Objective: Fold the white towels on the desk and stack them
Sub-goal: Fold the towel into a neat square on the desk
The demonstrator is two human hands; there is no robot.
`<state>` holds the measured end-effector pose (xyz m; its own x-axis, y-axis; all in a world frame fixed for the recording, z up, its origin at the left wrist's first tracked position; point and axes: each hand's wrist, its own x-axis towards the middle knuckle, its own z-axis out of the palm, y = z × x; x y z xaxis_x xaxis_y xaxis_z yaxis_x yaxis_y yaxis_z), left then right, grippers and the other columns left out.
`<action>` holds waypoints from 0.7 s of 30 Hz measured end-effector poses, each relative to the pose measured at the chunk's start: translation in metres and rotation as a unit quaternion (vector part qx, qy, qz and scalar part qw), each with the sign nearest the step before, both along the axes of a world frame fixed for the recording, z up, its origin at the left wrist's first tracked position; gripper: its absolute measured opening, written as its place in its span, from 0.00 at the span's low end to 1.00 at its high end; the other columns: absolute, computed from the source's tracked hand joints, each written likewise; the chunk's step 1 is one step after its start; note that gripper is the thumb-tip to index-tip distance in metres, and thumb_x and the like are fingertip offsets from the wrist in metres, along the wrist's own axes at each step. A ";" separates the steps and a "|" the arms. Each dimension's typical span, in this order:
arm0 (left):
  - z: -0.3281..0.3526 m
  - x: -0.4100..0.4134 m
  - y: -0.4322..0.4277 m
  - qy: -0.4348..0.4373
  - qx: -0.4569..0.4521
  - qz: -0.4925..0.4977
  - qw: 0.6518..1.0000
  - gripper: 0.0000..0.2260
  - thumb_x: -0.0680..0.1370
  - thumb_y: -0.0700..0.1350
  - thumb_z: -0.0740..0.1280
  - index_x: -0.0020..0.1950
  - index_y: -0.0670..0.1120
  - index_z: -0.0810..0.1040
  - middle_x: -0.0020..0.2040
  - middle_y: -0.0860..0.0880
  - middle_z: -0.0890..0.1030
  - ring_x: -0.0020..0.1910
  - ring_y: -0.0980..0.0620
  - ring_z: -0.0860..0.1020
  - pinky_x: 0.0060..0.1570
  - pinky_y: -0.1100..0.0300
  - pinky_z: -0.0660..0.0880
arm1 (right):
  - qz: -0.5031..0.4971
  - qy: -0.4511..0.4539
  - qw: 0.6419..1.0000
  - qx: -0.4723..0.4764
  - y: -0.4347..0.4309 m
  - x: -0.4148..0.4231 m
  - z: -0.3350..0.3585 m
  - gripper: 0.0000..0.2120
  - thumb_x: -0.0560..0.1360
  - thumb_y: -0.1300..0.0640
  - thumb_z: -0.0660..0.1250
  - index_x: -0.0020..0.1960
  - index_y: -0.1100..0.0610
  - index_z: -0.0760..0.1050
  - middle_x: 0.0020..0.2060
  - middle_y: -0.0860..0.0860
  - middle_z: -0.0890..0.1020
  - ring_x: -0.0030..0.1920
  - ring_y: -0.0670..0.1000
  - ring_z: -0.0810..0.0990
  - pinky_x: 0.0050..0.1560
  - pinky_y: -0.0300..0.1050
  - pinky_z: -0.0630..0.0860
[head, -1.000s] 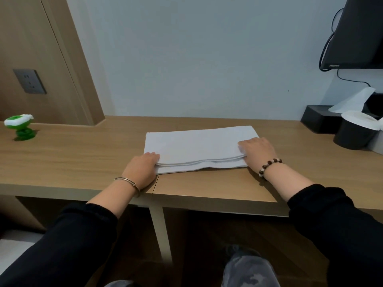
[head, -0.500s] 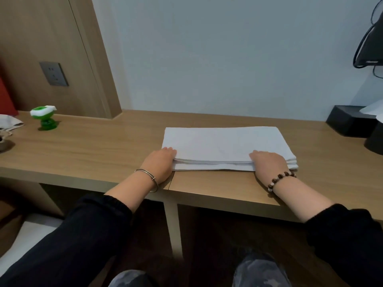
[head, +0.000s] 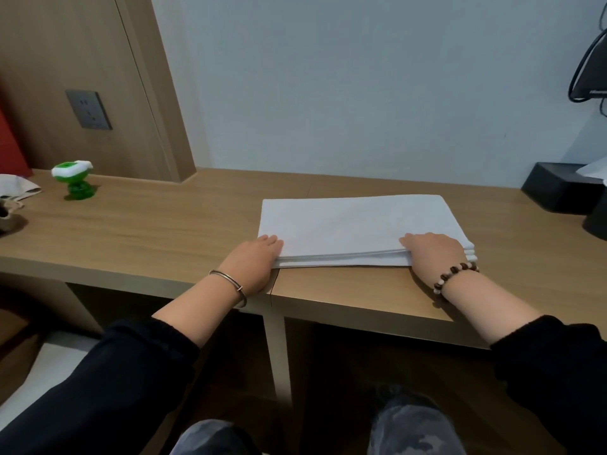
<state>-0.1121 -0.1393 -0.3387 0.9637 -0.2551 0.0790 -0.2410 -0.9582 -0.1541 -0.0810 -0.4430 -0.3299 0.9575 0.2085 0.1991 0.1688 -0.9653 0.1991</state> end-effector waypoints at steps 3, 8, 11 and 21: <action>-0.003 0.001 0.001 -0.002 -0.006 0.005 1.000 0.23 0.75 0.34 0.56 0.70 0.43 0.64 0.70 0.46 0.67 0.68 0.48 0.66 0.62 0.53 0.68 | 0.012 -0.046 0.998 0.028 -0.006 -0.004 0.010 0.17 0.77 0.64 0.55 0.61 0.53 0.73 0.52 0.52 0.81 0.50 0.55 0.80 0.45 0.44 0.74; -0.004 0.001 -0.001 -0.004 -0.005 0.016 1.000 0.21 0.75 0.34 0.56 0.69 0.43 0.64 0.69 0.46 0.68 0.67 0.47 0.67 0.61 0.52 0.69 | 0.042 -0.039 0.998 0.019 -0.007 -0.030 -0.001 0.18 0.78 0.63 0.55 0.64 0.52 0.72 0.60 0.49 0.78 0.59 0.52 0.77 0.54 0.46 0.75; -0.004 0.000 -0.002 -0.006 -0.003 0.018 1.000 0.21 0.76 0.34 0.56 0.68 0.43 0.65 0.68 0.46 0.69 0.66 0.47 0.67 0.59 0.52 0.70 | 0.022 0.029 0.999 -0.010 -0.006 -0.029 0.002 0.16 0.79 0.62 0.54 0.63 0.52 0.72 0.59 0.49 0.78 0.58 0.51 0.76 0.55 0.45 0.75; 0.008 -0.007 0.004 0.007 -0.002 -0.003 1.000 0.22 0.75 0.33 0.55 0.69 0.44 0.66 0.69 0.46 0.68 0.68 0.48 0.66 0.62 0.52 0.68 | 0.105 0.122 0.985 0.067 0.028 -0.011 -0.008 0.30 0.80 0.67 0.48 0.77 0.46 0.50 0.77 0.46 0.52 0.76 0.48 0.51 0.72 0.49 0.57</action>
